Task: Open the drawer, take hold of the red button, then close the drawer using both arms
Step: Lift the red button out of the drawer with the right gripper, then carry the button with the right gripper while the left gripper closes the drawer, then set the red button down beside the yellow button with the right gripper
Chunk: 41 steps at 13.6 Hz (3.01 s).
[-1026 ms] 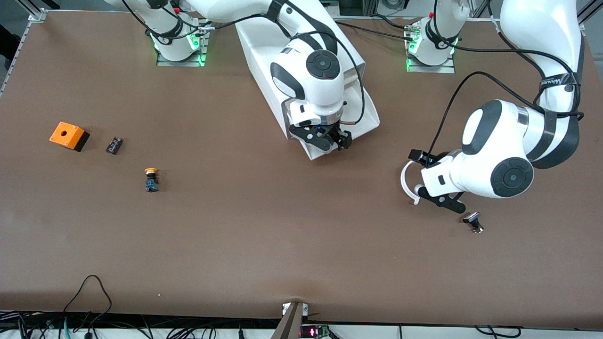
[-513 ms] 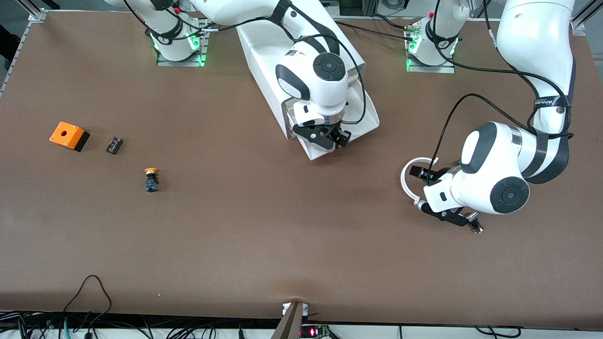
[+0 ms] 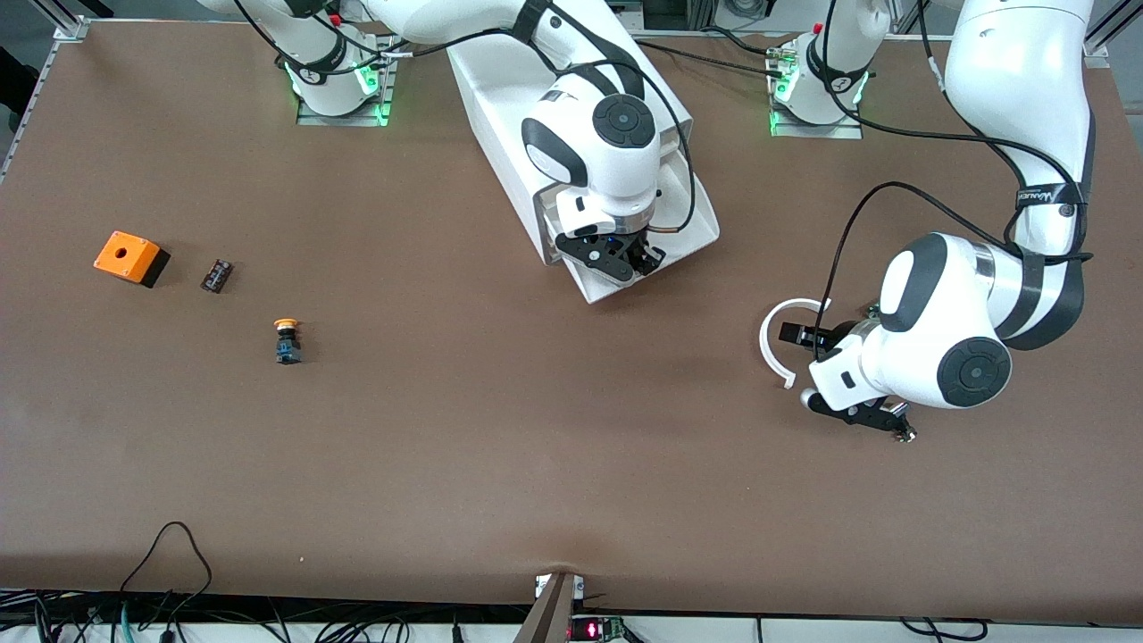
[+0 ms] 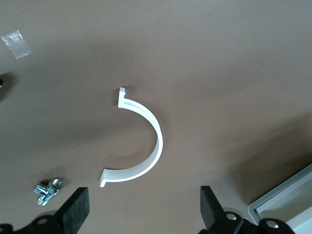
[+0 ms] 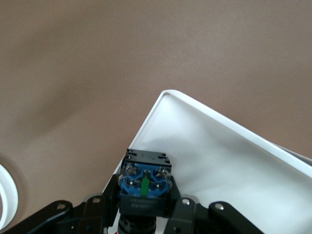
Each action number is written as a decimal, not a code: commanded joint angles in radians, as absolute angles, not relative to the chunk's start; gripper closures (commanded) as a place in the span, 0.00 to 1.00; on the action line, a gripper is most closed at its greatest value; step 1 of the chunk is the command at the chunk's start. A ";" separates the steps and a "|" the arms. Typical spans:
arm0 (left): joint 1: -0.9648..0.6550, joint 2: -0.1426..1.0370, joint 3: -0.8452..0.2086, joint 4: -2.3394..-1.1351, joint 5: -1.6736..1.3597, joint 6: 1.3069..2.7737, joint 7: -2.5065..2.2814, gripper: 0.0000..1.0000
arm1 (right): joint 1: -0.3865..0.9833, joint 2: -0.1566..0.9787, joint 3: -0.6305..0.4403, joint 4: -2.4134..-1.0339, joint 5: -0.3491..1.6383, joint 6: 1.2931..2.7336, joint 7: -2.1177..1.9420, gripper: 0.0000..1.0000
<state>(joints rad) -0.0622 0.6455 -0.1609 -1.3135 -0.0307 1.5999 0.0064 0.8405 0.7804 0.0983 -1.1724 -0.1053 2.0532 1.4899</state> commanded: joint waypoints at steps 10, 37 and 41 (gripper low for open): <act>-0.092 0.501 -0.186 -1.590 -0.043 1.855 -0.595 0.09 | 0.540 0.611 0.094 -1.094 0.000 1.783 0.904 1.00; -0.089 0.250 -0.634 -2.169 -0.305 2.218 -1.032 0.05 | 0.222 0.529 -0.052 -2.000 0.021 2.568 0.026 0.28; -0.091 0.255 -0.646 -2.166 -0.305 2.218 -1.031 0.04 | 0.222 0.448 -0.087 -1.987 0.023 2.560 0.028 0.01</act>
